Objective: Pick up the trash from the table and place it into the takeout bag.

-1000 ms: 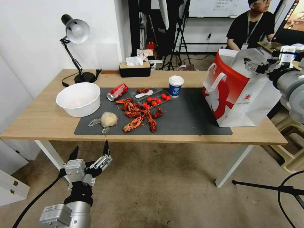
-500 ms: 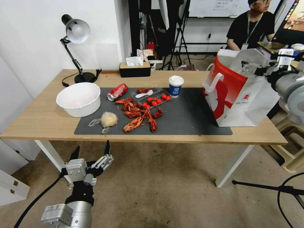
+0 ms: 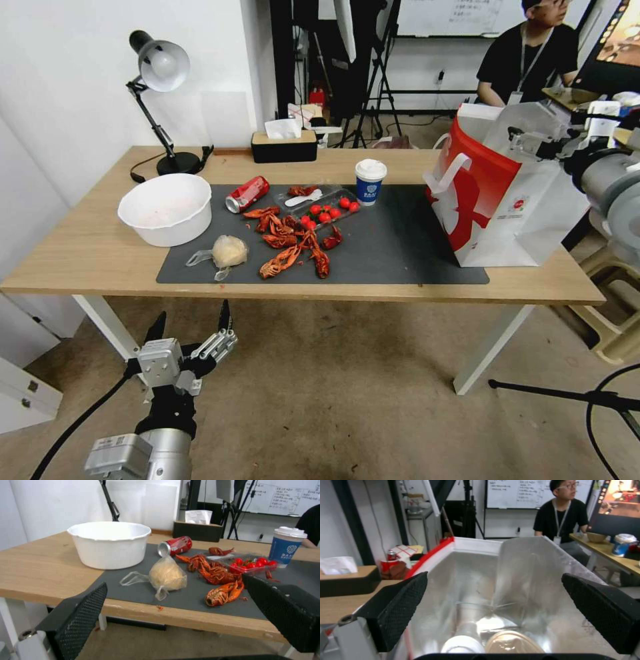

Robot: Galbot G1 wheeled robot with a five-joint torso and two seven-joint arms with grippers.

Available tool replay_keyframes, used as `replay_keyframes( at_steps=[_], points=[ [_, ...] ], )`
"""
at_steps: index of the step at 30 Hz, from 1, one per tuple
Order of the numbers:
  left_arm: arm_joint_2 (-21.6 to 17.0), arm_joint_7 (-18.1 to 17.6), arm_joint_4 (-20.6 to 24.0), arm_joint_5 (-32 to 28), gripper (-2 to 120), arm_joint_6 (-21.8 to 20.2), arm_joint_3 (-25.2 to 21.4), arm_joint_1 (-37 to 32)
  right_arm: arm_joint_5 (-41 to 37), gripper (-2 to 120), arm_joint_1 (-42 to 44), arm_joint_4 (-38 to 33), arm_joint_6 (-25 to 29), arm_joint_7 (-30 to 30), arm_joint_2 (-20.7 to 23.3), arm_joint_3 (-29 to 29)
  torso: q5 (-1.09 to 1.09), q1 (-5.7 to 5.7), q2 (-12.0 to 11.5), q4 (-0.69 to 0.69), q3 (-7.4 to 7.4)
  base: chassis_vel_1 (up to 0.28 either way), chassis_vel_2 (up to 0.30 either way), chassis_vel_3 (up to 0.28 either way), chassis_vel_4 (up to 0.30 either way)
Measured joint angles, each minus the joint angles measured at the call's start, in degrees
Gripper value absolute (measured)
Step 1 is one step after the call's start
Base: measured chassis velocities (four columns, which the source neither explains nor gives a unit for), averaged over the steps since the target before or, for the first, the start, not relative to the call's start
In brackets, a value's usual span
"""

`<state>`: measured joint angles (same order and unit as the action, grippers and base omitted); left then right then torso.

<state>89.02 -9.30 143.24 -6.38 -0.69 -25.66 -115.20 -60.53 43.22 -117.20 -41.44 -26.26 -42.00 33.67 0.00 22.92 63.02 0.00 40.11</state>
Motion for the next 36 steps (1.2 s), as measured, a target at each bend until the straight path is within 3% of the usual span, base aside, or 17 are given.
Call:
replay_keyframes(
  at_steps=[7, 10, 13, 17, 25, 36],
  points=[
    [0.16, 0.04, 0.00, 0.08, 100, 0.11, -0.09, -0.20, 3.39, 100, 3.59, -2.41, 6.28, 6.31, -0.77, 0.47, -0.01, 0.00, 0.00, 0.00, 0.00, 0.000, 0.000, 0.000, 0.000],
    [0.30, 0.03, 0.00, 0.06, 100, 0.24, -0.19, -0.21, 5.75, 100, 6.37, -3.73, 11.11, 9.93, -1.20, 0.52, 0.00, 0.00, 0.00, 0.00, 0.00, 0.000, 0.000, 0.000, 0.000],
    [0.76, 0.08, 0.00, 0.14, 100, 0.28, -0.06, 0.09, 8.82, 100, 11.31, -5.79, 20.03, 14.67, -2.26, -0.16, 0.00, 0.00, 0.00, -0.01, 0.00, 0.000, 0.000, 0.000, 0.000],
    [0.96, 0.18, 0.00, 0.16, 100, 0.38, 0.03, 0.49, 11.86, 100, 15.27, -7.26, 26.33, 16.79, -4.01, -1.00, 0.00, 0.00, 0.00, 0.00, 0.00, 0.000, 0.000, 0.000, 0.000],
    [0.37, 0.21, -0.03, -0.34, 100, 0.43, -0.46, 1.48, 18.69, 100, 23.17, -9.70, 32.56, 18.00, -7.45, -1.20, -0.01, 0.00, 0.00, 0.00, -0.01, 0.000, 0.000, 0.000, 0.000],
    [-0.81, 0.32, -0.95, -1.66, 100, 0.10, -0.71, 2.94, 30.88, 100, 42.78, -10.85, 49.93, 20.53, -17.89, -0.55, 0.00, -0.01, 0.00, -0.01, -0.01, 0.000, 0.000, 0.000, 0.000]
  ],
)
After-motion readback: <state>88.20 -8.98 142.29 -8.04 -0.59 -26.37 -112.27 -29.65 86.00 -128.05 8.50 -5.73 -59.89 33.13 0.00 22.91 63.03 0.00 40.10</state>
